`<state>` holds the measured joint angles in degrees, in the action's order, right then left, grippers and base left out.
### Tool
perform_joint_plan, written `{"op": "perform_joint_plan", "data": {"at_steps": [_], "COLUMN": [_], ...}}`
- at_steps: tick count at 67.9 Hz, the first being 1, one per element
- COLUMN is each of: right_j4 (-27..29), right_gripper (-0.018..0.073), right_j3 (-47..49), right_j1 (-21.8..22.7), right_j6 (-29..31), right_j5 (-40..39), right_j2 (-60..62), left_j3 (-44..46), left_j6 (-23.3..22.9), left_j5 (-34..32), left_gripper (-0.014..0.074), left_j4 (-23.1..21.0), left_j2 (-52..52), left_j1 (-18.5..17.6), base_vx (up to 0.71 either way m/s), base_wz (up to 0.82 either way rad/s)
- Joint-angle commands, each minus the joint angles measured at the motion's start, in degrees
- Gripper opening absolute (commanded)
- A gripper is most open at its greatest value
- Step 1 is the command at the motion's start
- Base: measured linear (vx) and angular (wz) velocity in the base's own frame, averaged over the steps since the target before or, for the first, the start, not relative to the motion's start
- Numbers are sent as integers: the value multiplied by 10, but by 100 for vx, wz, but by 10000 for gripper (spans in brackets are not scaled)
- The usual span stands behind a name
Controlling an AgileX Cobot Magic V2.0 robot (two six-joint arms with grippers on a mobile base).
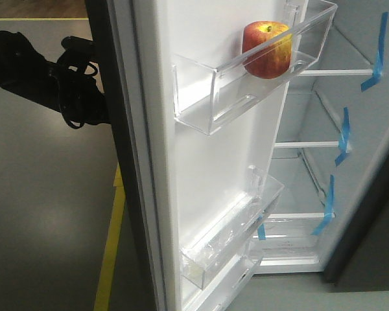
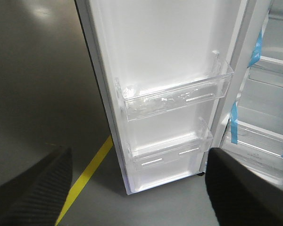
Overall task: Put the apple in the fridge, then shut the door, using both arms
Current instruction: 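Reach the left gripper around the outside of the refrigerator door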
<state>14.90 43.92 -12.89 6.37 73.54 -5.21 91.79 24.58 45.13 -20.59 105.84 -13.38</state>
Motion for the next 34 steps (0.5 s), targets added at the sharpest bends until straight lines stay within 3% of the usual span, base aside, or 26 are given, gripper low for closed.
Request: {"op": "perform_joint_plan", "data": {"at_steps": [1,13,34], "right_j4": [6,6,6], "right_gripper": [549,549,549], "right_j3": [10,10,10], "right_j1": [2,2,2], "right_j6": [5,5,5], "right_j5": [3,3,3], "right_j2": [-10,-10,-10], "left_j3": [17,17,17], "left_j6": [47,97,126], "left_j5": [-2,17,21], "left_gripper": [-6,-6,-6], "left_j4": [-46,-111,-134], "left_j2": [-30,-30,-30], "left_j1": [-13,-30,-70], "base_vx": [0,0,0], "base_wz": [0,0,0]}}
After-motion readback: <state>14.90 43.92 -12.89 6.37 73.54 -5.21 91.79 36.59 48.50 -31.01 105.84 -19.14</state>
